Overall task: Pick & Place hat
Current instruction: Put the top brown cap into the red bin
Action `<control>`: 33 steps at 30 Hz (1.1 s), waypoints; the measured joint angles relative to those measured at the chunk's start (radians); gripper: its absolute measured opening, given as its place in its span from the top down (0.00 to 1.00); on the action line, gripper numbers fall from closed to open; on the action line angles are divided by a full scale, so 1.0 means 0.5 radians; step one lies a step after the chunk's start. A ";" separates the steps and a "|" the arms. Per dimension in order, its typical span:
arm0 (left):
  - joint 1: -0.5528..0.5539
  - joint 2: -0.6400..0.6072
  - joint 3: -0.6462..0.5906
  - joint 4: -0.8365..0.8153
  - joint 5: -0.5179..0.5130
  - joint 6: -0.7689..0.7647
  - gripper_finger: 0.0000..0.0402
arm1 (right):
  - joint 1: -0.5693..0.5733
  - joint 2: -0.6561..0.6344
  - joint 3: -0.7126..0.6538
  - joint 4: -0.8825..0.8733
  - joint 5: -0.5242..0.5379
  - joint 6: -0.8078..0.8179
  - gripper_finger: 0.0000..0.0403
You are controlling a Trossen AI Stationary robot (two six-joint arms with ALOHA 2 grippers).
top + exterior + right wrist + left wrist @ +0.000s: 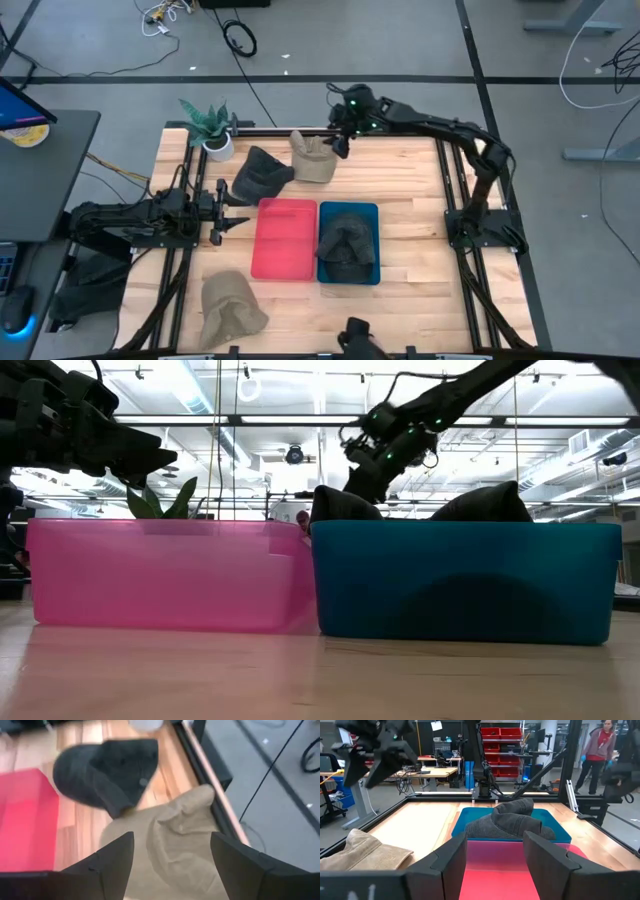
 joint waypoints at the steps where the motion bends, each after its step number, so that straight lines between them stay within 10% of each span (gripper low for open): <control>1: 0.000 0.000 0.001 0.000 0.000 0.000 0.51 | 0.000 0.048 0.041 -0.039 0.001 -0.012 0.34; 33: 0.000 0.000 0.000 0.001 -0.001 0.000 0.51 | 0.073 0.819 0.622 -0.557 -0.051 -0.191 0.37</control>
